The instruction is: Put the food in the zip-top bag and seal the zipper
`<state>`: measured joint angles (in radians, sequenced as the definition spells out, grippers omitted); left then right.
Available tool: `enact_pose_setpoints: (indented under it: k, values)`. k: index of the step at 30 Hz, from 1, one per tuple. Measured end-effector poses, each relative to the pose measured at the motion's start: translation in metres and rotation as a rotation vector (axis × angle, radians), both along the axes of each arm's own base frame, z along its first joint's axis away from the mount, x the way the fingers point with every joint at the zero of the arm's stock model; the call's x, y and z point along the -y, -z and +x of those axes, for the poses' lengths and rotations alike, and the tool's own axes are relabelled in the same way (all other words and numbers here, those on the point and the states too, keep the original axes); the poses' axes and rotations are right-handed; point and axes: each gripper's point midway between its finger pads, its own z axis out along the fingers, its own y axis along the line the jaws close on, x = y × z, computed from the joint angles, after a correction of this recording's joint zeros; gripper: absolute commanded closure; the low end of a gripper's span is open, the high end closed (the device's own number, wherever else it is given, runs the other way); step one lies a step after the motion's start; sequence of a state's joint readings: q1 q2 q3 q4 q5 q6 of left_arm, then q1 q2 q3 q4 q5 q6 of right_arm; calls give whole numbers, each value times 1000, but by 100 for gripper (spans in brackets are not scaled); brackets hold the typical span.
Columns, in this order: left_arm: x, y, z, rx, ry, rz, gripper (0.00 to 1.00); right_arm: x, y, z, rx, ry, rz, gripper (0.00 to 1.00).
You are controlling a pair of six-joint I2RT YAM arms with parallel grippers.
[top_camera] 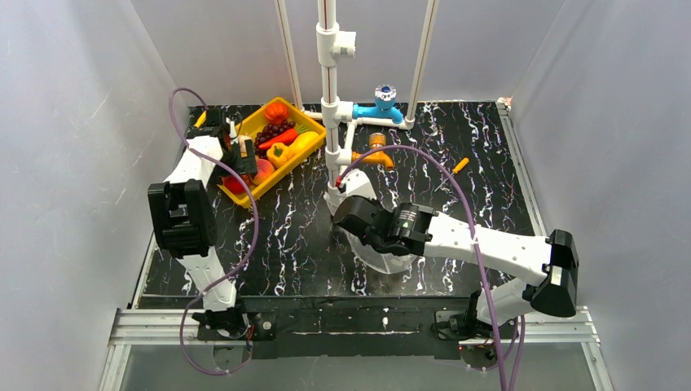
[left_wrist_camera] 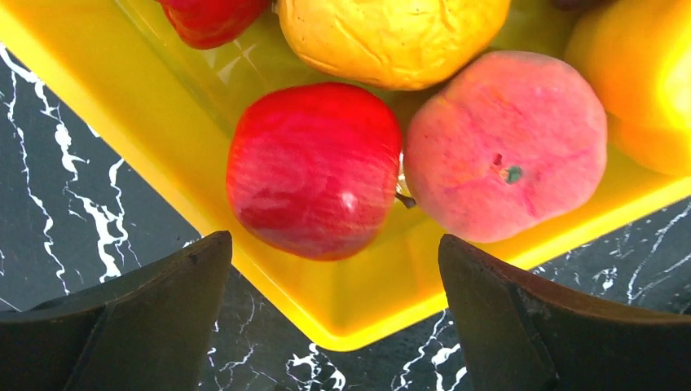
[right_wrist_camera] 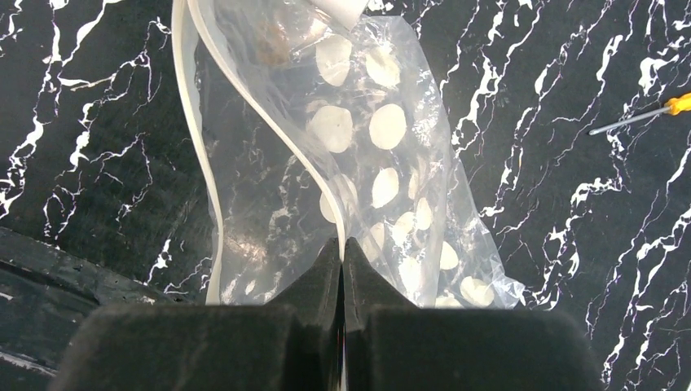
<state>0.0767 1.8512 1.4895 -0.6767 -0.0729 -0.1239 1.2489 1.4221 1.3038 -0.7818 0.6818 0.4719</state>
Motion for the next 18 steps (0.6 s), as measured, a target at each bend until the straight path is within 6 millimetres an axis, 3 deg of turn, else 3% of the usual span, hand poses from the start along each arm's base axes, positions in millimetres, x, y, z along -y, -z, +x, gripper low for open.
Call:
enact_pose_setpoints:
  k: [11, 18]
  values:
    - [-23, 2, 9, 3, 10, 16, 3, -1, 2, -1, -70, 5, 48, 99]
    - [-27, 6, 25, 0, 22, 0, 12, -5, 0, -5, -91, 0, 70, 99]
